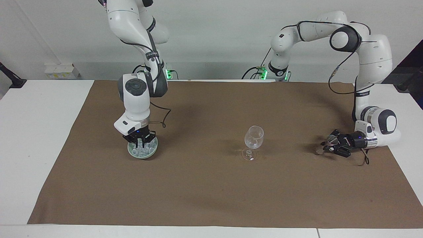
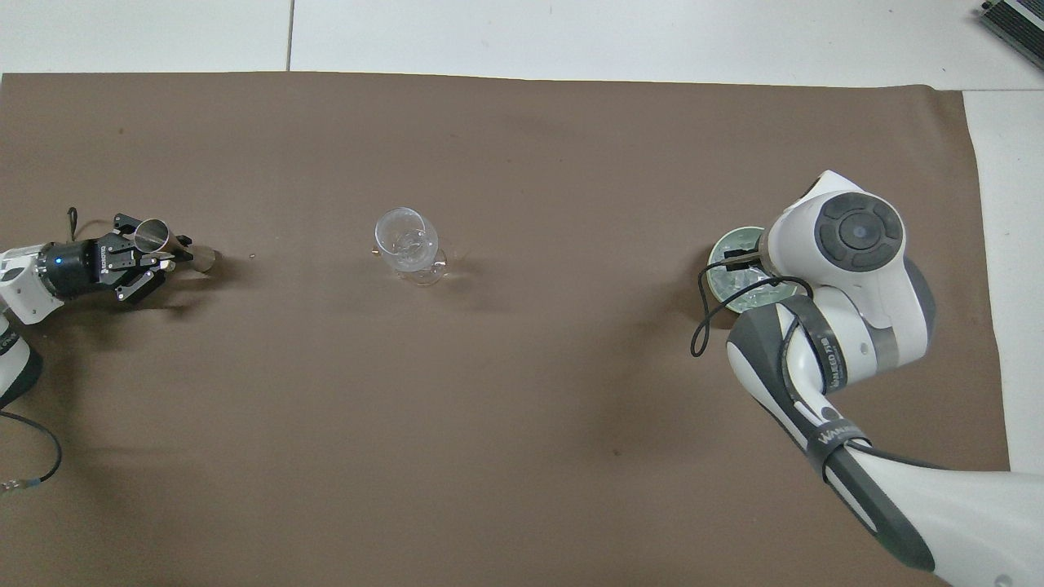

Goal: Pour wine and add ice with both arms
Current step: 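Lower the metal cup with the left gripper while the right gripper grasps ice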

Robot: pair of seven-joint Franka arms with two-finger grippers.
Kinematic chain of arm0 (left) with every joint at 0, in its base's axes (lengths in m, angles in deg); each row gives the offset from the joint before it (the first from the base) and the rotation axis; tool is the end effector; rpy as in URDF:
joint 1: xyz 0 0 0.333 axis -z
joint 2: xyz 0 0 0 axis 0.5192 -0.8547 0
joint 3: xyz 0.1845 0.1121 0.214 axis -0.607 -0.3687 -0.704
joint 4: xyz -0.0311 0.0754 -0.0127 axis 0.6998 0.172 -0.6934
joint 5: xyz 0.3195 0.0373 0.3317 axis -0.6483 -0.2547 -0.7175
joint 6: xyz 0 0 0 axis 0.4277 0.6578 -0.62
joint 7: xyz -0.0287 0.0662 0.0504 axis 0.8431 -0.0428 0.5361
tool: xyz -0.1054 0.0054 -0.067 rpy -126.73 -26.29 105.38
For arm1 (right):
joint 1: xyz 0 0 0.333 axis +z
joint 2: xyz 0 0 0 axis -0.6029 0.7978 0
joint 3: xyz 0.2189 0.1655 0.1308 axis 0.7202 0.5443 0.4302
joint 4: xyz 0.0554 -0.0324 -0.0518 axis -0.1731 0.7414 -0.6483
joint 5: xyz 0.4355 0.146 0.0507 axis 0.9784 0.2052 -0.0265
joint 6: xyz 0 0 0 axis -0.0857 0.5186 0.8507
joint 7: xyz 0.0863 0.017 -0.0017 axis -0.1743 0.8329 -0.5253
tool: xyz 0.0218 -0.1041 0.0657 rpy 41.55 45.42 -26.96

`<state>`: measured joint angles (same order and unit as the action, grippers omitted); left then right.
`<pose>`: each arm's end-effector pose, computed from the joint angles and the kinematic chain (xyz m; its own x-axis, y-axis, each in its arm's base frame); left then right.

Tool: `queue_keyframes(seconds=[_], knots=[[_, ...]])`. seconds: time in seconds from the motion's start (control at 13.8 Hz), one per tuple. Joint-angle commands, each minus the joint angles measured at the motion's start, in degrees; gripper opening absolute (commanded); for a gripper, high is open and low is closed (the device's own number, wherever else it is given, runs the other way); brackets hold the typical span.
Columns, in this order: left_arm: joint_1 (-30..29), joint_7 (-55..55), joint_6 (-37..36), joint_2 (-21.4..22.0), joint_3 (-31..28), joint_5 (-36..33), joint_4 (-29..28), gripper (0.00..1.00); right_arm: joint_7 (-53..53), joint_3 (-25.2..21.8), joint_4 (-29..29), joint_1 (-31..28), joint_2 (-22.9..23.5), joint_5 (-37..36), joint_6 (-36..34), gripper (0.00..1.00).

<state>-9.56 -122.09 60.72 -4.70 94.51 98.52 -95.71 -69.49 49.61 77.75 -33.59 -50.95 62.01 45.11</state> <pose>0.6588 0.1791 0.1348 0.0483 0.0202 0.9986 -0.9895 -0.1354 0.0506 0.6602 0.0736 0.2835 0.9827 0.1158 0.1444 0.0826 -0.9724 0.2181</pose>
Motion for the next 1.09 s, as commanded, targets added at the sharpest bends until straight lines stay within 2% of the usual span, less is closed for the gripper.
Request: queue_keyframes(seconds=[0.0, 0.22, 0.51, 0.73, 0.87, 1.02], knots=[[0.1, -1.0, 3.0, -0.5, 0.2, 2.5, 0.2, 0.0, -3.5, 0.4, -0.9, -0.2, -2.7, -0.9, -0.4, 0.0], [1.4, -0.9, 8.7, -0.5, 1.4, 3.5, 0.6, 0.0, -3.5, 0.8, -1.9, -0.2, -6.6, -0.3, -4.5, 0.0], [2.2, -0.7, 11.8, -0.6, 2.9, 5.6, 0.6, 0.0, -3.4, 2.4, -6.8, -0.2, -9.7, 3.2, -13.0, 0.0], [2.2, -0.7, 12.2, -0.7, 3.0, 5.8, 0.5, 0.0, -3.4, 3.9, -10.3, -0.2, -11.6, 10.1, -18.7, 0.0], [2.2, -0.6, 12.6, -0.8, 3.0, 6.3, 0.2, 0.0, -3.5, 5.8, -10.7, -0.2, -12.7, 14.0, -19.4, 0.0], [2.2, -0.6, 12.7, -0.8, 3.0, 6.3, 0.1, 0.0, -4.1, 6.2, -13.1, -0.2, -12.0, 21.0, -19.2, 0.0]])
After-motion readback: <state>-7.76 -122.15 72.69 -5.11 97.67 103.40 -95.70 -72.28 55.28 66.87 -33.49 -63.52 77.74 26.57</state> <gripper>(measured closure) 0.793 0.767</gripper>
